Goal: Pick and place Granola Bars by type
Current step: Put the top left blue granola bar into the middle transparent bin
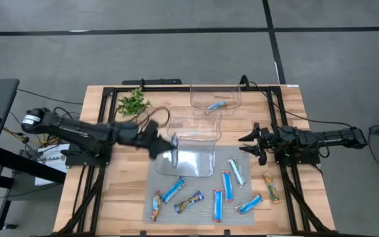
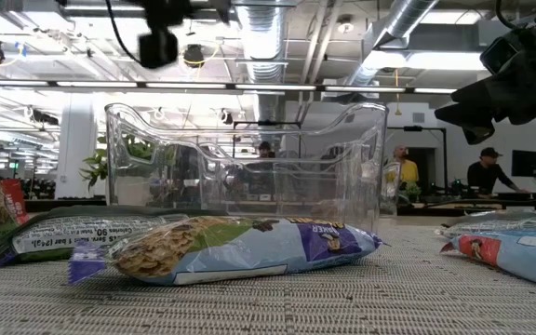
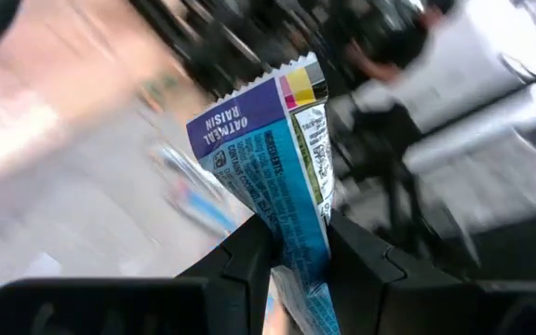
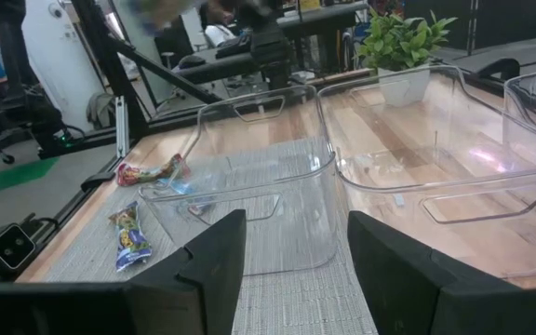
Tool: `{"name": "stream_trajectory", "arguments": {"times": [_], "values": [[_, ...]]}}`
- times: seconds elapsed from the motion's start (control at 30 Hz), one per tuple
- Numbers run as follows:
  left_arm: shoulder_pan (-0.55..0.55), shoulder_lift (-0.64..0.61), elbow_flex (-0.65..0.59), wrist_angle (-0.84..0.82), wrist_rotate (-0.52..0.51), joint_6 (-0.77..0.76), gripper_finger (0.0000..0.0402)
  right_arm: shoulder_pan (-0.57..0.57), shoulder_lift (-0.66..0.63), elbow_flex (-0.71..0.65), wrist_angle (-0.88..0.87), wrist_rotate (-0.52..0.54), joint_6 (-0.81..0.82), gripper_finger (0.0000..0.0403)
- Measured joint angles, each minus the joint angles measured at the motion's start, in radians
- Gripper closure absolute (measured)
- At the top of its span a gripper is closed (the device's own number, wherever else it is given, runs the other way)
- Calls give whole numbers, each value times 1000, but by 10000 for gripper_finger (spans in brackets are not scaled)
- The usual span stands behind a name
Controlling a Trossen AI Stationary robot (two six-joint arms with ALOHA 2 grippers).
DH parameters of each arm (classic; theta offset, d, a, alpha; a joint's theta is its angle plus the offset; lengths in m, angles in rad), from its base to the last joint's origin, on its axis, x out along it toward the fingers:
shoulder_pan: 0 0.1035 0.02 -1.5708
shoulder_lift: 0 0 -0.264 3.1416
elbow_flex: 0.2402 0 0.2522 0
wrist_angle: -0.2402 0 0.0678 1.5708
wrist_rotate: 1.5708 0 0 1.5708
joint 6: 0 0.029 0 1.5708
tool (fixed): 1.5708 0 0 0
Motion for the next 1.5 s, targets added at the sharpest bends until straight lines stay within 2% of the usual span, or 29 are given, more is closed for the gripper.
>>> {"name": "stream_trajectory", "arguments": {"times": [0.2, 0.37, 0.57, 0.7, 0.83, 1.2, 1.37, 1.5], "values": [[223, 56, 14, -1, 1, -22, 318, 0, 0, 0, 0, 0, 0, 219], [349, 100, 14, 3, 1, -96, 318, 0, 0, 0, 0, 0, 0, 219], [401, 145, 15, 67, 65, -118, 318, 0, 0, 0, 0, 0, 0, 219], [404, 154, 15, 85, 88, -65, 318, 0, 0, 0, 0, 0, 0, 219], [404, 153, 15, 69, 107, 73, 318, 0, 0, 0, 0, 0, 0, 219], [378, 153, 15, -4, 131, 651, 318, 0, 0, 0, 0, 0, 0, 219], [363, 153, 15, -5, 39, 886, 318, 0, 0, 0, 0, 0, 0, 219], [363, 153, 15, -7, -59, 951, 318, 0, 0, 0, 0, 0, 0, 219]]}}
